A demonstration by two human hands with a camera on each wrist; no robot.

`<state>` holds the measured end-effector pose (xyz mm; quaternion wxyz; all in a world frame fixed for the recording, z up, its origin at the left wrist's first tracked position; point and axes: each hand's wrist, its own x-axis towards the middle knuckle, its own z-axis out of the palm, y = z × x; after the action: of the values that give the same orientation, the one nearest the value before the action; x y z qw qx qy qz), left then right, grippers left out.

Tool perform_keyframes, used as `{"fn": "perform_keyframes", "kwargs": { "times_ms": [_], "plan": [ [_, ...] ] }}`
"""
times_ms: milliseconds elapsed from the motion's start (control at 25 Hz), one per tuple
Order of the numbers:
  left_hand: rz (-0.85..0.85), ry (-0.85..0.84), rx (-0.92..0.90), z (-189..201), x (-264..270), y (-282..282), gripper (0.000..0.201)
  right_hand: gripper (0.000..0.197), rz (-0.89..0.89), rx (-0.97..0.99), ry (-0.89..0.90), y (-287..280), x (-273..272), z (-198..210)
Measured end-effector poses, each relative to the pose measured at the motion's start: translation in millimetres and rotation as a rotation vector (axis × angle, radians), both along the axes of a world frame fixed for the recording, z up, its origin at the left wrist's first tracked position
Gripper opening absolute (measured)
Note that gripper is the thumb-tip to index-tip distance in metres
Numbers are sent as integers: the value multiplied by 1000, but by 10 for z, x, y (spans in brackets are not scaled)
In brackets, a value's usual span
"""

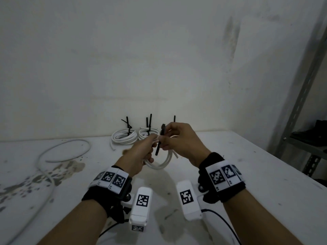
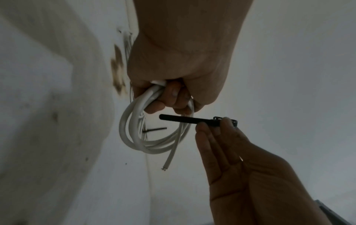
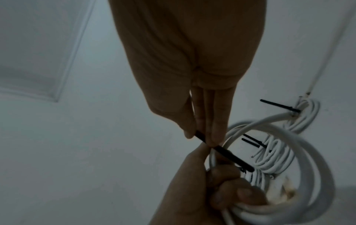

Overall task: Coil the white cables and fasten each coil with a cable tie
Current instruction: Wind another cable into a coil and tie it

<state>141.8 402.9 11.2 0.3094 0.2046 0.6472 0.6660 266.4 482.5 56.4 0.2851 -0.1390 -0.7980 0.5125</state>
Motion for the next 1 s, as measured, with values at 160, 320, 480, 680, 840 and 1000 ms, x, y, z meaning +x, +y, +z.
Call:
{"fn": "perform_keyframes", "kwargs": {
  "times_ms": [160,320,480,680,840,1000],
  "plan": [
    [99,-10,37,71,-292,-476,36,9,18,330,49,-239,-428,-158],
    [164,-22,90,113,-498,-964,36,10,-32,647,198,-489,-827,-304],
    [173,-49,116,138,-661,-1308,39,9,53,736,267,-749,-1207,-423],
    [225,-121,224,216,-877,-1540,29,10,14,718,305,-960,-1482,-457],
    [334,-108,234,194,-982,-1589,31,12,44,800,370,-1087,-1457,-458],
    [437,-44,221,195,-962,-1542,20,10,10,720,440,-1146,-1404,-365]
  ]
}}
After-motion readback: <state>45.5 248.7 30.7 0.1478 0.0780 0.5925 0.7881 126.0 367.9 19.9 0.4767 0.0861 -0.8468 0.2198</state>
